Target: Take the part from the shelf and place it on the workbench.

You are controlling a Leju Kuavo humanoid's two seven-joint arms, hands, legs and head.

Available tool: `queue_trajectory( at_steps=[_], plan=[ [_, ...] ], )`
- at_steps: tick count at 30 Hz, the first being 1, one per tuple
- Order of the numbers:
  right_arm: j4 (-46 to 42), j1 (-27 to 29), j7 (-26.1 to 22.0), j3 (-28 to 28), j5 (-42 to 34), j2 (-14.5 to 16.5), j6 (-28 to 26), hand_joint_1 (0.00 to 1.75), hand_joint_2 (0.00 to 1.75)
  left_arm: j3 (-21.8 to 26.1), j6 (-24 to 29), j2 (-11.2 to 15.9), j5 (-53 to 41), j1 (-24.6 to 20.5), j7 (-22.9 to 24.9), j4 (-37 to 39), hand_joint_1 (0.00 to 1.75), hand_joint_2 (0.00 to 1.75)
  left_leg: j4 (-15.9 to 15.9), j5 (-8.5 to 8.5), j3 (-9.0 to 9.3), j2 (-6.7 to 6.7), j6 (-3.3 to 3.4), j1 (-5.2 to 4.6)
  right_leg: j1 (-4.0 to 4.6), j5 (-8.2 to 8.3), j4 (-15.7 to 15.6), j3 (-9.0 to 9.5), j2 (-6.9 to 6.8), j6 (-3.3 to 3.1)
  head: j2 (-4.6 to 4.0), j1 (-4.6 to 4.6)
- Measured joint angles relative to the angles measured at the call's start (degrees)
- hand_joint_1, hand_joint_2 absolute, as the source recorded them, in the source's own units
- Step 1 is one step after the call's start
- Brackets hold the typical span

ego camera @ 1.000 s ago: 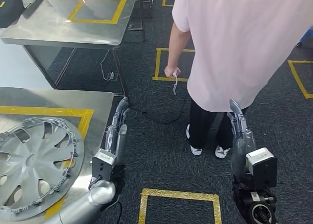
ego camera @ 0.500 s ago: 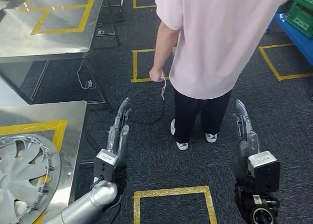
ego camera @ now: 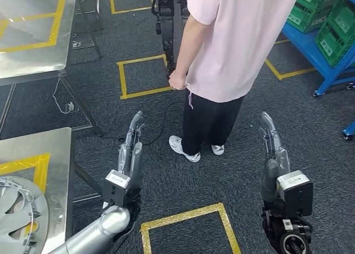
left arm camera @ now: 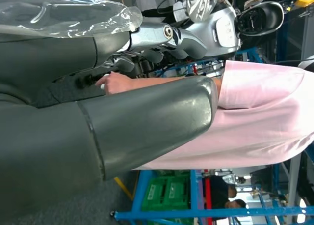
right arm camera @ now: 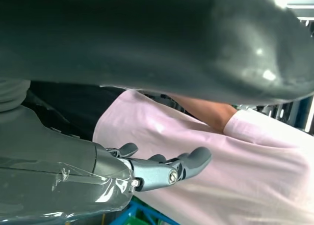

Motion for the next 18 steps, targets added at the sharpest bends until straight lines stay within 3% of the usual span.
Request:
queue_trajectory(
  at_steps=[2,3,4,5,6,8,10,11,13,15,16,18],
  plan=[
    [-0.13,0.04,-0.01,0.03,-0.01,0.0,0.0,0.0,0.0,0.0,0.0,-0.06,-0.17,0.07,0.06,-0.08,0.0,0.0,-0.24,0.06,0.15,1.22,0.36,-0.02,0.04,-3.78,7.09,-3.2,-3.08,0.41,0.0,0.61],
    [-0.16,0.11,0.0,0.05,-0.03,0.0,0.01,0.0,0.0,0.0,0.0,-0.04,-0.23,0.15,0.08,-0.09,0.0,0.0,-0.24,0.02,0.15,1.86,0.44,-0.08,-0.11,-5.64,11.45,-5.15,-3.93,0.61,0.0,0.83],
    [-0.18,0.21,0.0,0.08,-0.04,0.0,0.01,0.0,0.0,0.0,0.0,-0.03,-0.25,0.24,0.09,-0.09,0.0,0.0,-0.23,-0.04,0.16,2.51,0.46,-0.12,-0.29,-6.67,14.64,-6.61,-4.28,0.8,0.0,0.88],
    [-0.18,0.29,0.01,0.1,-0.05,0.0,0.01,0.0,0.0,0.0,0.0,-0.02,-0.26,0.28,0.11,-0.09,0.0,0.0,-0.21,-0.11,0.2,3.13,0.43,-0.12,-0.46,-6.58,15.68,-7.05,-4.49,0.98,0.0,0.9],
    [-0.19,0.33,0.01,0.11,-0.05,0.0,0.01,0.0,0.0,0.0,0.0,-0.03,-0.26,0.29,0.11,-0.09,0.0,0.0,-0.19,-0.21,0.29,3.72,0.32,-0.1,-0.65,-5.35,14.15,-6.22,-4.77,1.13,0.0,0.92],
    [-0.25,0.32,0.02,0.1,-0.05,0.0,0.01,0.0,0.0,0.0,0.0,-0.04,-0.27,0.27,0.11,-0.1,0.0,0.0,-0.1,-0.53,0.63,4.8,-0.09,-0.08,-0.84,-1.56,5.7,-1.84,-6.56,1.34,0.0,0.94],
    [-0.37,0.28,0.01,0.13,-0.05,0.0,0.01,0.0,0.0,0.0,0.0,-0.02,-0.31,0.24,0.1,-0.14,0.0,0.0,0.15,-0.82,0.81,5.63,-0.59,-0.35,-0.58,0.36,-0.78,1.69,-8.14,0.95,0.0,0.96],
    [-0.41,0.29,0.02,0.15,-0.06,-0.01,0.01,0.0,0.0,0.01,0.0,-0.02,-0.32,0.22,0.1,-0.15,0.0,0.0,0.22,-0.87,0.85,6.04,-0.82,-0.49,-0.38,0.34,-1.75,2.2,-8.26,0.62,0.0,0.89],
    [-0.47,0.33,0.03,0.17,-0.06,-0.04,0.01,0.0,0.0,0.02,0.0,-0.02,-0.34,0.19,0.11,-0.18,0.0,0.0,0.28,-0.98,0.94,6.91,-1.39,-0.48,-0.2,0.51,-1.85,2.21,-6.94,-0.29,0.0,0.71],
    [-0.64,0.28,0.03,0.17,-0.06,-0.07,0.01,0.0,0.0,0.02,0.0,0.0,-0.4,0.11,0.14,-0.28,0.0,0.0,1.93,-2.38,0.41,5.62,-2.06,-0.17,-0.3,0.79,-2.1,2.23,-5.75,-1.01,0.0,0.54],
    [-0.73,0.24,0.04,0.17,-0.06,-0.07,0.04,0.0,0.0,0.02,0.0,0.01,-0.46,0.07,0.23,-0.34,0.0,0.0,4.54,-3.97,-0.74,4.22,-2.31,-0.05,-0.43,0.94,-2.23,2.25,-5.23,-1.31,0.0,0.34],
    [-0.79,0.2,0.1,0.18,-0.12,-0.07,0.19,0.0,0.0,0.02,0.0,0.04,-0.6,0.11,0.6,-0.42,0.0,0.0,12.79,-7.82,-4.73,1.8,-2.47,0.01,-0.44,1.11,-2.24,2.04,-4.15,-1.69,0.0,-0.08]
  ],
)
